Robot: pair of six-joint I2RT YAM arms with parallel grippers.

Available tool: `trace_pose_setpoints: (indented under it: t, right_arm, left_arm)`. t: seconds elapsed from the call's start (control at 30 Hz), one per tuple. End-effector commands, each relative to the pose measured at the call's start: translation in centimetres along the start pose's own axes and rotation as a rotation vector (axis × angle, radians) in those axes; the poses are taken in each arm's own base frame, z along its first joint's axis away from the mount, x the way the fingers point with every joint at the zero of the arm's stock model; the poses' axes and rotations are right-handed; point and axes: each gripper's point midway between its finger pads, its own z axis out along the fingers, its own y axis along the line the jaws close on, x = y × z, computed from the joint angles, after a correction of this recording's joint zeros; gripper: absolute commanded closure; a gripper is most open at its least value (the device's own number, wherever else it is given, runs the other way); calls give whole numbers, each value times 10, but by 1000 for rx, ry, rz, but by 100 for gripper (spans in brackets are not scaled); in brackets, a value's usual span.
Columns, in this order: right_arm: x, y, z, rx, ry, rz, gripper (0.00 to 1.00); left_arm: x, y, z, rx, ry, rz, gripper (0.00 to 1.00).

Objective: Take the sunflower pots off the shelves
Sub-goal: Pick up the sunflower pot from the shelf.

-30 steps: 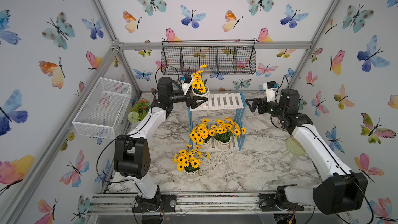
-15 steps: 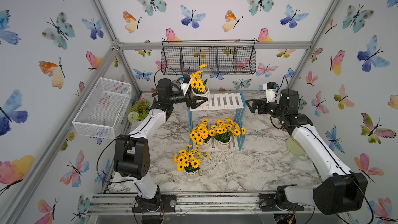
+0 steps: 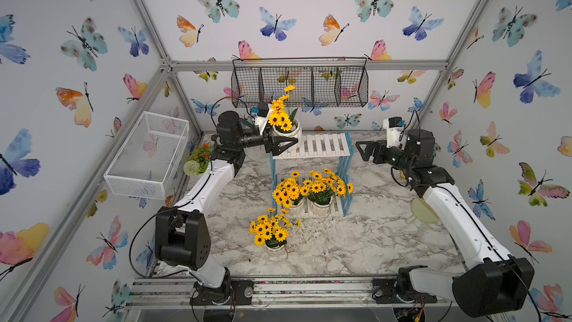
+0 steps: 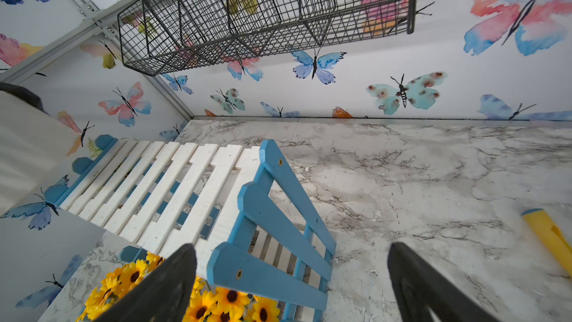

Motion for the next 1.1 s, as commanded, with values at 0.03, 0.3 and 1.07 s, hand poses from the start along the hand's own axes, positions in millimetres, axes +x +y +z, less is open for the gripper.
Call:
trace_pose_setpoints:
  t: [0.03, 0.3, 1.07]
  right_arm:
    - [-24, -7, -21, 78, -108, 20, 1]
    - [-43, -41, -44, 166, -188, 126, 1]
    - [-36, -87, -71, 293, -244, 201, 1]
  left_arm:
    - [-37, -38, 5, 63, -45, 118, 100]
    - [-24, -83, 42, 144, 24, 115, 100]
    - [58, -221, 113, 231, -56, 28, 100]
